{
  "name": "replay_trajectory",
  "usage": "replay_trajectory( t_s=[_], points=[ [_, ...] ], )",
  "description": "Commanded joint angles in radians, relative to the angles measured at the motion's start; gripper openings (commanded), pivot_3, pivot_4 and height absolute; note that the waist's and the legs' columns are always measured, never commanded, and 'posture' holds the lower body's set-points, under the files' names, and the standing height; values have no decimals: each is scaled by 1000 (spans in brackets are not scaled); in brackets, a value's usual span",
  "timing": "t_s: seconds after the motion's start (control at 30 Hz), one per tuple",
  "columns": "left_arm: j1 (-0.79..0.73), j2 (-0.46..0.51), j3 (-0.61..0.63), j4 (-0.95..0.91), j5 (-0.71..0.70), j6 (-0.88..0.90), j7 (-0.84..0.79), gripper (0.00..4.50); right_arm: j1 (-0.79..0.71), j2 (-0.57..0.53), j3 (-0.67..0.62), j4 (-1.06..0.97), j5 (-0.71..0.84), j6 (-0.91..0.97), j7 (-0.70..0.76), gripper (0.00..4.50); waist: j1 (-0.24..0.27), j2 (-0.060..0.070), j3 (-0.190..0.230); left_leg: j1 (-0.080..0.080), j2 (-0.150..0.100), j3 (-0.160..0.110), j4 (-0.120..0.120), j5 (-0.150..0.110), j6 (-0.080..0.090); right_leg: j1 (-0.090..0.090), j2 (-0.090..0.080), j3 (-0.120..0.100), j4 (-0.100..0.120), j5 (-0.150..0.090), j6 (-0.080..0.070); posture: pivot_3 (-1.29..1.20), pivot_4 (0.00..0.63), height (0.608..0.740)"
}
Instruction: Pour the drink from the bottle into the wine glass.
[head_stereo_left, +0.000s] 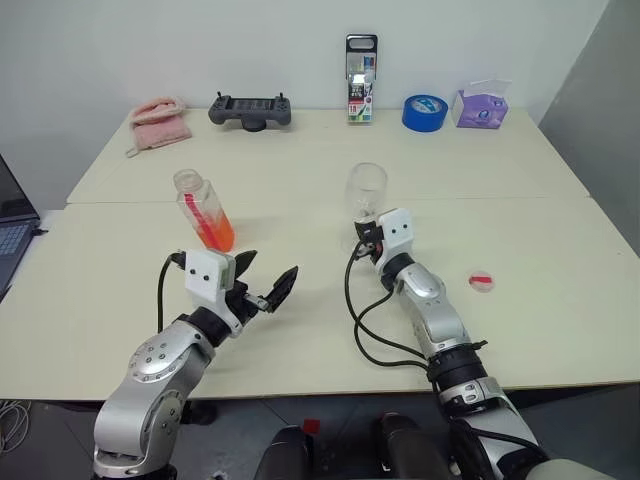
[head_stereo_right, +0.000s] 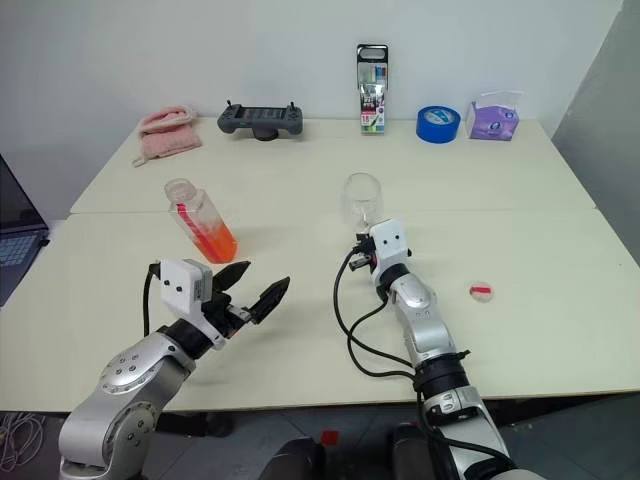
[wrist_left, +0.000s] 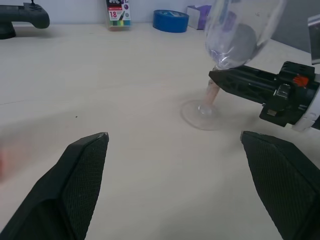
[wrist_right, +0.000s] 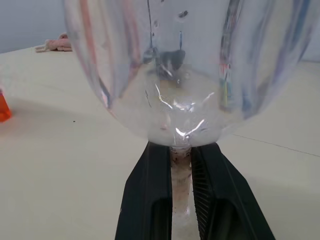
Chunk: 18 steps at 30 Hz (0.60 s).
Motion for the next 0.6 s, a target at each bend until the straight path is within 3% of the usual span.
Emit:
replay_trajectory(
  t_s=[0.03,0.17,0.57,0.6],
  points=[
    [-17,5,9,-3,-13,-12,-5,4500,11,1,22,32,4,85,15,253,0,0,0,0,0,0,0,0,0,0,0,0,0,0,0,0,150,740],
    [-24,0,5,5,-13,-10,-2,4500,-11,2,32,46,-5,117,19,253,0,0,0,0,0,0,0,0,0,0,0,0,0,0,0,0,150,740],
    [-31,-2,18,24,-9,-7,10,4500,-42,-8,70,53,-8,204,57,4322,0,0,0,-1,1,0,0,0,0,-2,1,0,0,0,0,0,150,740],
    [-33,-6,23,27,-9,-9,15,4500,-41,-12,71,43,-4,210,64,4420,0,0,0,-1,1,0,0,0,0,-1,1,0,0,0,0,0,150,740]
  ],
)
